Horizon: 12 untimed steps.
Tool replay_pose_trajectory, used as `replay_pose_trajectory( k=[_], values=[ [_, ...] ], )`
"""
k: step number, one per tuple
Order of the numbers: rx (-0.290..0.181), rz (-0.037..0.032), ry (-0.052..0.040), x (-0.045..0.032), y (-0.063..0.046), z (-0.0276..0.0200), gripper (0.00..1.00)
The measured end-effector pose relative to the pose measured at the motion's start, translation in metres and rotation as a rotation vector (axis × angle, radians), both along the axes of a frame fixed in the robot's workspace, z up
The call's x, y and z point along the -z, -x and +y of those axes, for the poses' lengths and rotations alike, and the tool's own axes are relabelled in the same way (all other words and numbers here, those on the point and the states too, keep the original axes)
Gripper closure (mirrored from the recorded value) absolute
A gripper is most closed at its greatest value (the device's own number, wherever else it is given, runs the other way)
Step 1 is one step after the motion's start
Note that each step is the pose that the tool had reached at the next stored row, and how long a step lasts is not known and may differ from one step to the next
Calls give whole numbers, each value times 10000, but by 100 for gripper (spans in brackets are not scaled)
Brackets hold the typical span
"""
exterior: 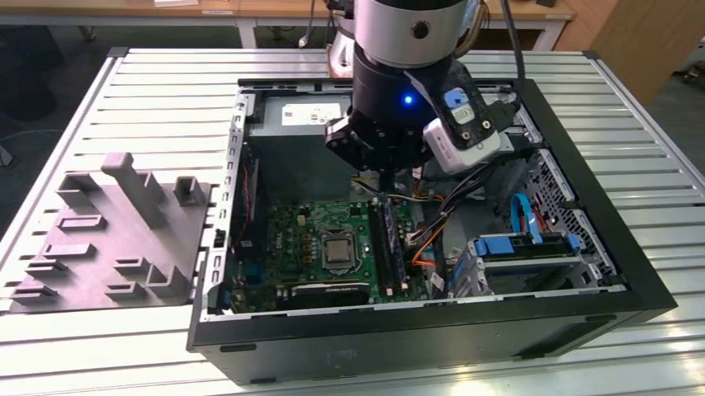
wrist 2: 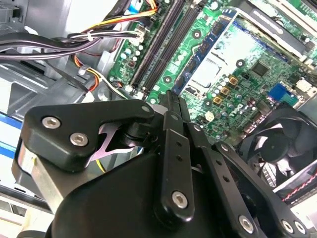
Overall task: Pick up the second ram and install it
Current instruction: 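Insert the second ram into the second slot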
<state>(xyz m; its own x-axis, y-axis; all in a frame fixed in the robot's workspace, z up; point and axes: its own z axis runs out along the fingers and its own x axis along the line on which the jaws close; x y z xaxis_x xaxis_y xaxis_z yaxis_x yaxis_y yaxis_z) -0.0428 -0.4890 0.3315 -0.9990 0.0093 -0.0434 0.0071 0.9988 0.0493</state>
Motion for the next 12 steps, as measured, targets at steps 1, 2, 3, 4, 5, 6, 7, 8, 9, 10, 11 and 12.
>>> replay_pose_trajectory(
  k=[1, 2, 3, 4, 5, 6, 7, 8, 9, 10, 11, 12],
  values=[
    [-14, 1, -1, 2, -16, 0, 89],
    [-29, 2, -1, 4, -35, 0, 89],
    [-48, 3, -1, 7, -53, 0, 89],
    [-79, 3, 0, 10, -65, 0, 89],
    [-143, 3, 0, 14, -73, 0, 89],
    [-240, 3, -1, 21, -77, 0, 89],
    [-358, 3, 0, 29, -78, 0, 89],
    [-486, 3, 0, 37, -79, 0, 89],
    [-627, 3, 0, 46, -79, 0, 89],
    [-704, 3, 1, 52, -79, 1, 89],
    [-709, 3, 0, 59, -80, 1, 89],
    [-711, 3, -1, 66, -82, 1, 89]
  ],
)
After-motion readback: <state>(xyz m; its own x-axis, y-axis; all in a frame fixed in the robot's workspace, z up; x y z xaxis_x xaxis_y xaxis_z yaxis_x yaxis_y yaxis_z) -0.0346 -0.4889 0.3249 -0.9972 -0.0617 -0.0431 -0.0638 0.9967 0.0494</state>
